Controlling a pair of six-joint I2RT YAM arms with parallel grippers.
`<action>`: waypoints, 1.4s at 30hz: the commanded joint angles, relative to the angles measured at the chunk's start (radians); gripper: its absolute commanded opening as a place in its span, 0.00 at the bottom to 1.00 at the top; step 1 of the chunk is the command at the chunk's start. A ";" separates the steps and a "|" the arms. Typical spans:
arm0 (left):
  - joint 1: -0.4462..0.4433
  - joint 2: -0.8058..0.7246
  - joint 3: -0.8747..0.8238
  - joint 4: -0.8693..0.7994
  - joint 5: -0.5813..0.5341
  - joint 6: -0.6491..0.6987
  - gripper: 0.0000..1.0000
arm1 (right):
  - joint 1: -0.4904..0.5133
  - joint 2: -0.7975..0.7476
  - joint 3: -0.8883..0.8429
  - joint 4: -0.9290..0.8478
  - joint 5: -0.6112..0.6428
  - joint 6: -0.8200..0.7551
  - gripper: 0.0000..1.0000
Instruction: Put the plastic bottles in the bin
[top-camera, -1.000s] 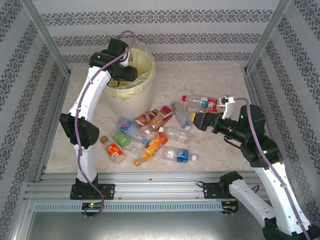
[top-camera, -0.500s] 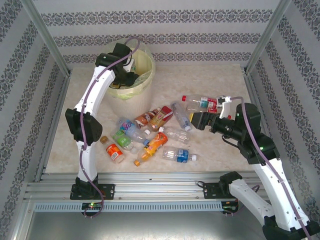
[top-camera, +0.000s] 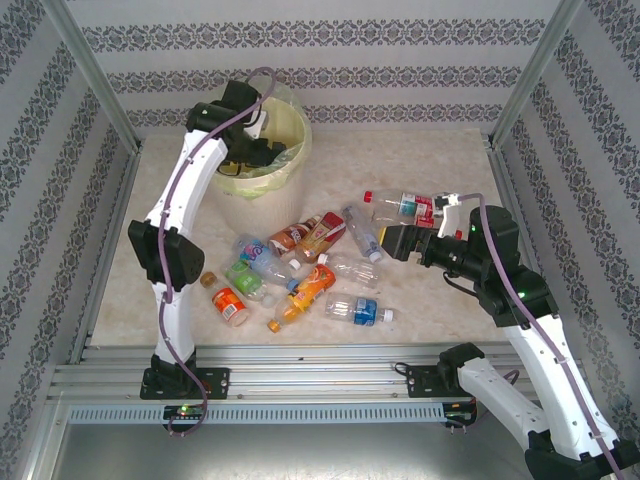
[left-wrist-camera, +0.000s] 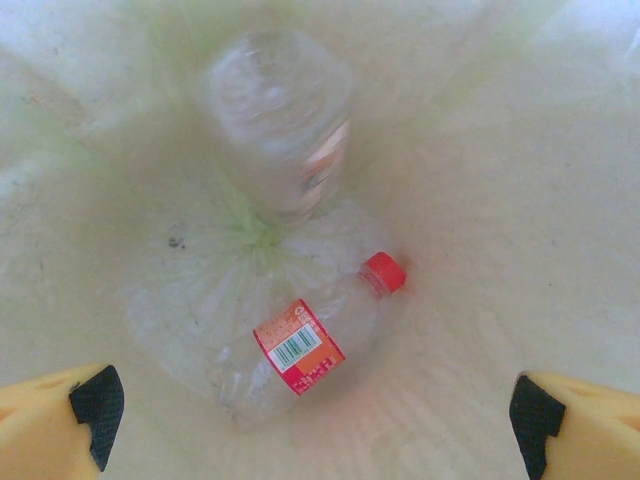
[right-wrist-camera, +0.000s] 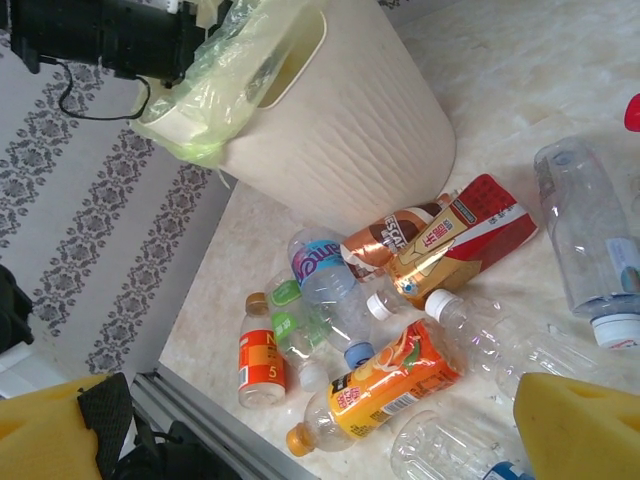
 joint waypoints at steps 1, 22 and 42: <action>0.017 -0.079 0.034 -0.014 -0.015 -0.022 1.00 | -0.002 -0.011 -0.025 -0.033 0.038 -0.021 0.98; 0.012 -0.610 -0.377 0.287 0.168 -0.033 1.00 | 0.096 -0.041 -0.224 -0.144 0.225 0.179 0.96; -0.115 -1.310 -1.217 0.631 0.470 -0.260 1.00 | 0.313 0.001 -0.397 -0.171 0.247 0.379 0.96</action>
